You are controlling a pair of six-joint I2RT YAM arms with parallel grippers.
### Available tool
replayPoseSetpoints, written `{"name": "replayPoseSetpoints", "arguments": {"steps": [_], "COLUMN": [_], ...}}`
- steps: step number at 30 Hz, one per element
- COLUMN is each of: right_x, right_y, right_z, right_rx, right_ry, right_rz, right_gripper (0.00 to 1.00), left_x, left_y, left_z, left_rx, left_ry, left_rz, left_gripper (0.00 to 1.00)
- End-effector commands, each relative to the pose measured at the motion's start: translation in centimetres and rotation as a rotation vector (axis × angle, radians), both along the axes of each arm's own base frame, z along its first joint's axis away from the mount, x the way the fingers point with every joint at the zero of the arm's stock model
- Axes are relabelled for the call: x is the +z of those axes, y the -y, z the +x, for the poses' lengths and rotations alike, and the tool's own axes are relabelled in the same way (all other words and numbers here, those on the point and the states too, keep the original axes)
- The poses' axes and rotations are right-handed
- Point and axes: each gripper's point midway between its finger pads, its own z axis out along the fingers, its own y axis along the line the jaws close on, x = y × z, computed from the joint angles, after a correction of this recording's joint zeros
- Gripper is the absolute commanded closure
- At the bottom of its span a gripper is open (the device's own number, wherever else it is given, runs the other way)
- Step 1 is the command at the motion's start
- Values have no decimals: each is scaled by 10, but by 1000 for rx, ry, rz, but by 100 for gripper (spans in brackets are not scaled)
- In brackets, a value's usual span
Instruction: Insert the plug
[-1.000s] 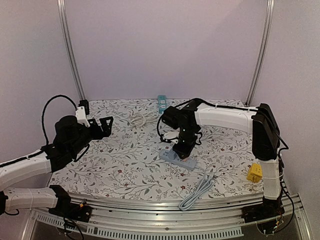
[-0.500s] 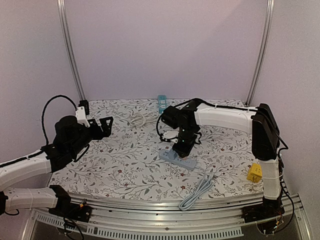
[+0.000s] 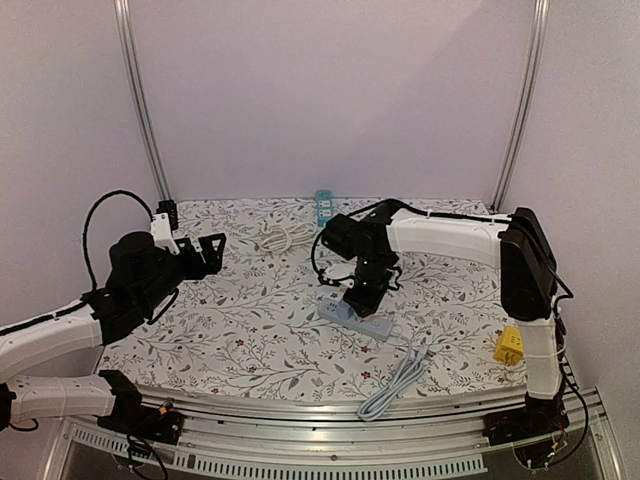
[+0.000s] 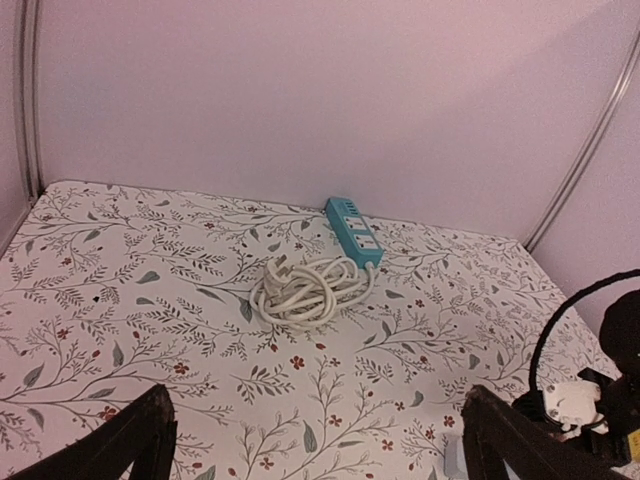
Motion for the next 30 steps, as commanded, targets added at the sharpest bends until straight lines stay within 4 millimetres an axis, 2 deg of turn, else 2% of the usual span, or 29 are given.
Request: {"name": "replayPoseSetpoints", "arguments": {"steps": [1, 13, 20, 30], "right_x": [-11, -20, -33, -60], "right_y": [-5, -8, -15, -22], "right_z": [-7, -2, 7, 8], "right_rx": [5, 39, 68, 98], "right_ry": [-54, -41, -39, -77], "right_rz": [15, 0, -17, -40], "right_gripper": [100, 100, 100, 100], "left_x": [-9, -8, -6, -5], "left_y": [-10, -11, -12, -14], "left_z": [-1, -1, -2, -3], "left_rx": [29, 32, 36, 40], "left_ry": [-19, -15, -11, -8], "left_rz": [27, 28, 27, 27], "left_gripper": [0, 0, 1, 1]}}
